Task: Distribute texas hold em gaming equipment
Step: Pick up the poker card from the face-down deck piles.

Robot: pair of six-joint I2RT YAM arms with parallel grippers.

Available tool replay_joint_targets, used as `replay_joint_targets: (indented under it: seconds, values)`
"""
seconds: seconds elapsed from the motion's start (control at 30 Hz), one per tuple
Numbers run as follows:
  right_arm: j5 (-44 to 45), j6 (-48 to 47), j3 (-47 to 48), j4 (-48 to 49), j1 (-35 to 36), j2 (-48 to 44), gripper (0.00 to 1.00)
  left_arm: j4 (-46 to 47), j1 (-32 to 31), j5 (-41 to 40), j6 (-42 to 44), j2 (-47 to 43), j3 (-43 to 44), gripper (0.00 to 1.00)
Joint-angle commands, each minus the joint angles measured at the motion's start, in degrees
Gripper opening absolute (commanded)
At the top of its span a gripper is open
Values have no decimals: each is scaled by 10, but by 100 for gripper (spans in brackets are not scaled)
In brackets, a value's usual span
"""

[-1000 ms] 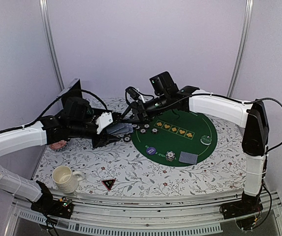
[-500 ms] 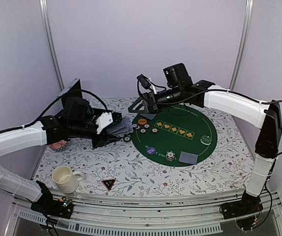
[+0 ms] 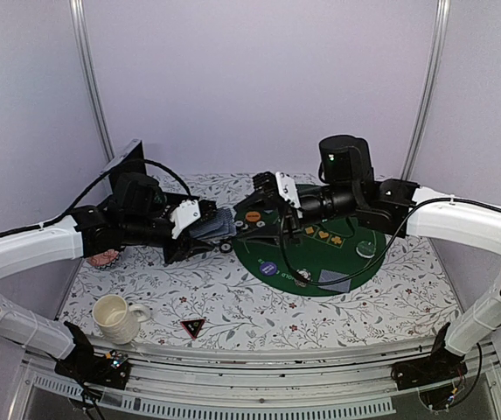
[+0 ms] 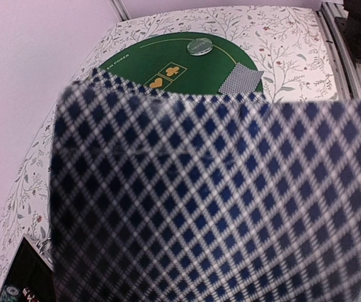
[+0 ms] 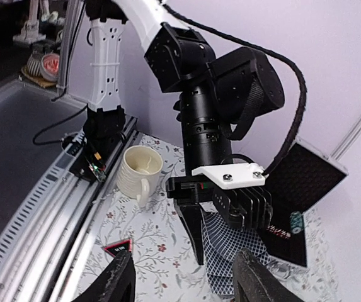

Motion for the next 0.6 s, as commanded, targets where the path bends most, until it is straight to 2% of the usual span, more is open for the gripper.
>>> replay_joint_targets:
  seconds: [0.0,0.13,0.27,0.57]
  values:
    - [57,-212,21,10,13,32,52,8,3,12,3,-4,-3,38]
    - [111,-312,43,-10,33,65,40,8,3,12,3,-3,-4,38]
    - [121,-337,67,-15,35,87,34,8,3,12,3,-2,-4,38]
    - [132,-373,94,-50,39,118,32,8,3,11,3,-2,-5,38]
